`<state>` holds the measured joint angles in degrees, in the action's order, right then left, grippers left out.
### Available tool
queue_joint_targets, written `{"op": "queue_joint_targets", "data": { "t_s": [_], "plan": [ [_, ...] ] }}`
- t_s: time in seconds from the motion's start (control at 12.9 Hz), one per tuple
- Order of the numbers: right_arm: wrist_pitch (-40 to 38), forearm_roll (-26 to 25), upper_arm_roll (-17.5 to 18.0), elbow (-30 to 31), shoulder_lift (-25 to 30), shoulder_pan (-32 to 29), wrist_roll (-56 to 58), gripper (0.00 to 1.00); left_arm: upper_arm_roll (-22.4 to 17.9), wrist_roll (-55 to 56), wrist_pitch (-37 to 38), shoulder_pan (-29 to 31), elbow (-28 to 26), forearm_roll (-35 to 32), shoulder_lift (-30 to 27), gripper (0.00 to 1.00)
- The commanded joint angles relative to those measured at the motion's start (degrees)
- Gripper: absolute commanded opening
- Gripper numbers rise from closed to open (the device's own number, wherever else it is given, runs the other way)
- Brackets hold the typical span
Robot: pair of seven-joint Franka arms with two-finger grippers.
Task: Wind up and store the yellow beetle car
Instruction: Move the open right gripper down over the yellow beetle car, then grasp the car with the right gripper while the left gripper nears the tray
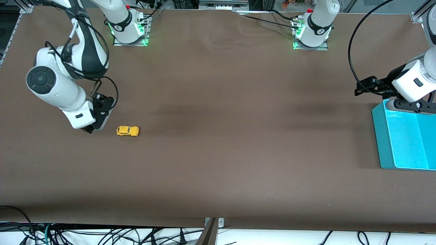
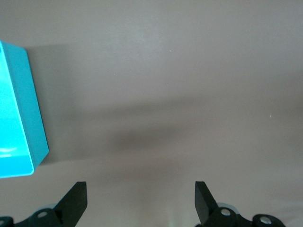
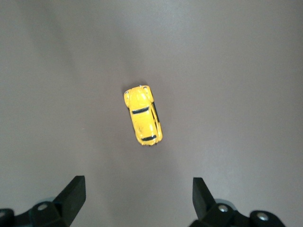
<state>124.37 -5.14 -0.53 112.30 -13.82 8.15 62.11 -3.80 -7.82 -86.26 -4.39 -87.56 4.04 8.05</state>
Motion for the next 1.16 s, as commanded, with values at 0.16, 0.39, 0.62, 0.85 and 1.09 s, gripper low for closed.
{"op": "queue_joint_targets", "data": {
  "t_s": [0.16, 0.39, 0.62, 0.85, 1.09],
  "plan": [
    [7.5, -0.4, 0.4, 4.2, -3.0, -0.4, 2.0, 1.0, 0.1, -16.8, 0.4, 0.3, 1.6, -0.9, 3.1, 1.0],
    [13.8, -0.4, 0.5, 5.6, -6.1, -0.5, 4.7, 1.0, 0.1, -28.9, 0.3, -0.2, 1.7, -1.4, 5.3, 1.0],
    [16.9, -0.3, 0.7, 5.6, -8.7, -0.5, 7.2, 1.0, 0.1, -39.9, -1.7, 0.2, 1.5, -1.7, 6.7, 1.0],
    [20.9, -0.2, 1.3, 6.2, -10.4, -0.7, 12.4, 1.0, 0.1, -51.1, -2.5, 0.5, 1.3, -1.8, 9.3, 1.0],
    [22.9, -0.2, 1.8, 6.2, -11.8, -1.1, 13.4, 1.0, 0.1, -58.9, -5.1, 0.5, 0.5, -1.7, 11.4, 1.0]
  ]
}}
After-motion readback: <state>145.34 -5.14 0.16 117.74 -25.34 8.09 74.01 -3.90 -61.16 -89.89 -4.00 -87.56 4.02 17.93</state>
